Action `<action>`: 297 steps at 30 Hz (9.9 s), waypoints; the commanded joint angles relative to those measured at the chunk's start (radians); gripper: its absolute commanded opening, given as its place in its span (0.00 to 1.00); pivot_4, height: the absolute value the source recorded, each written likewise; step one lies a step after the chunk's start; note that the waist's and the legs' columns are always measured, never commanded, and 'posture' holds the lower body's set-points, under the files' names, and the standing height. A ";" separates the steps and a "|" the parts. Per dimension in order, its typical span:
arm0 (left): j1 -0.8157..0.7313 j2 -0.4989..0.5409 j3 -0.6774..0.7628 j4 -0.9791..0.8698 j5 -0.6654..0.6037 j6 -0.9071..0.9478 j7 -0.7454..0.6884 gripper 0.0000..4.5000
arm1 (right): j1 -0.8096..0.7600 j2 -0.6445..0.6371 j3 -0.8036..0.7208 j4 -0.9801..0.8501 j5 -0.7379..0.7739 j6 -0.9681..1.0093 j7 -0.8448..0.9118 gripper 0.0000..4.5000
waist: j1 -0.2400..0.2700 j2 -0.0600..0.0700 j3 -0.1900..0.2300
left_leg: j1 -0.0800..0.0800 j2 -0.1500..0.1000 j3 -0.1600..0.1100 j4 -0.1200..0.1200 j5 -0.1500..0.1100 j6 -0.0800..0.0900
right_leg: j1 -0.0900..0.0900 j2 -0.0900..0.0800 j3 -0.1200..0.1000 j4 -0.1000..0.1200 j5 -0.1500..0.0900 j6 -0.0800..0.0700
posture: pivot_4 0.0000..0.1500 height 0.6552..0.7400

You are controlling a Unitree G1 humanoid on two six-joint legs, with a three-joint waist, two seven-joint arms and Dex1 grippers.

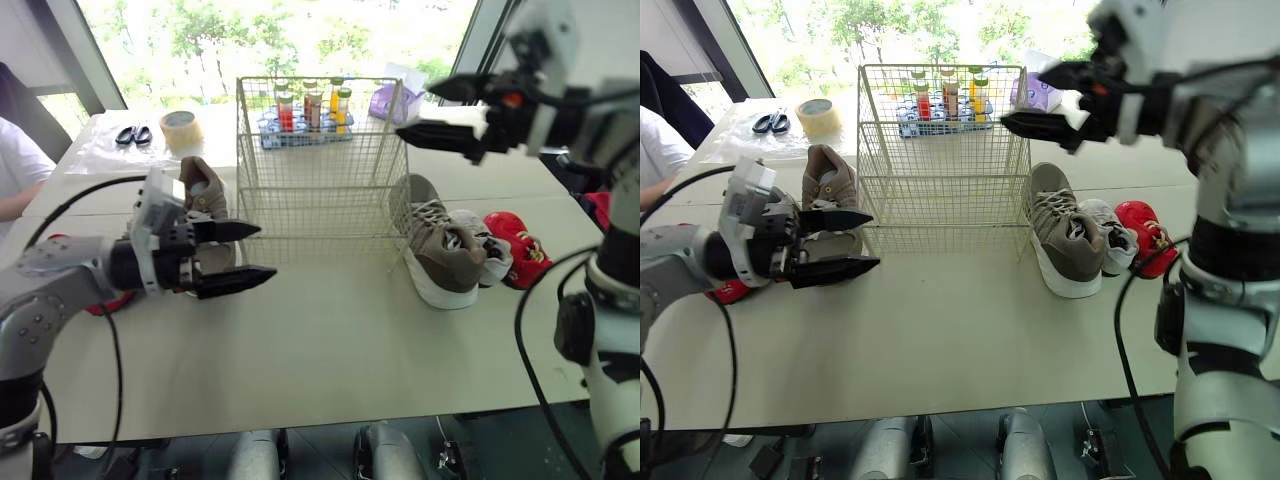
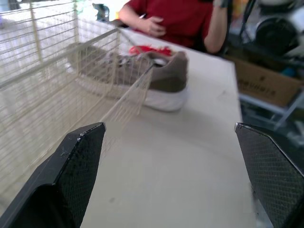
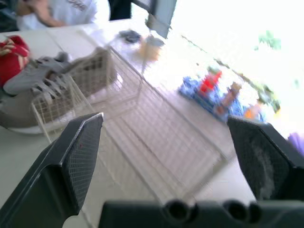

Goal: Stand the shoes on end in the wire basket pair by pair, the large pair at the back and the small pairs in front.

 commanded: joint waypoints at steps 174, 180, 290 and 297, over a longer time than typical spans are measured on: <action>-0.472 -0.748 0.086 0.413 -0.167 -0.193 0.464 0.15 | -0.148 0.331 -0.021 0.171 1.043 -0.522 -0.559 0.37 | -0.008 0.011 0.001 | -0.003 0.000 -0.003 0.011 -0.001 0.004 | 0.000 0.000 0.000 0.008 -0.002 0.001 | 1.00 0.15; -0.434 -0.648 0.030 0.330 -0.053 -0.198 0.454 0.79 | -0.226 0.232 0.043 0.230 0.860 -0.581 -0.447 0.37 | -0.012 0.011 0.001 | -0.002 0.000 -0.002 0.010 -0.001 0.004 | 0.000 0.000 0.000 0.008 -0.002 0.001 | 1.00 0.15; -0.130 -0.020 0.113 0.029 0.048 -0.096 0.463 0.89 | -0.361 0.562 0.319 0.808 -0.261 -0.993 -0.664 0.87 | -0.034 0.012 0.002 | -0.016 0.000 -0.004 0.013 0.001 -0.001 | -0.016 0.000 0.000 0.018 -0.002 0.000 | 1.00 0.15; -0.128 -0.049 0.103 0.027 0.063 -0.101 0.467 0.89 | -0.375 0.597 0.329 0.856 -0.262 -1.025 -0.733 0.14 | -0.031 0.012 0.002 | -0.016 0.000 -0.004 0.015 0.001 -0.001 | -0.016 0.000 0.000 0.018 -0.002 0.000 | 1.00 0.15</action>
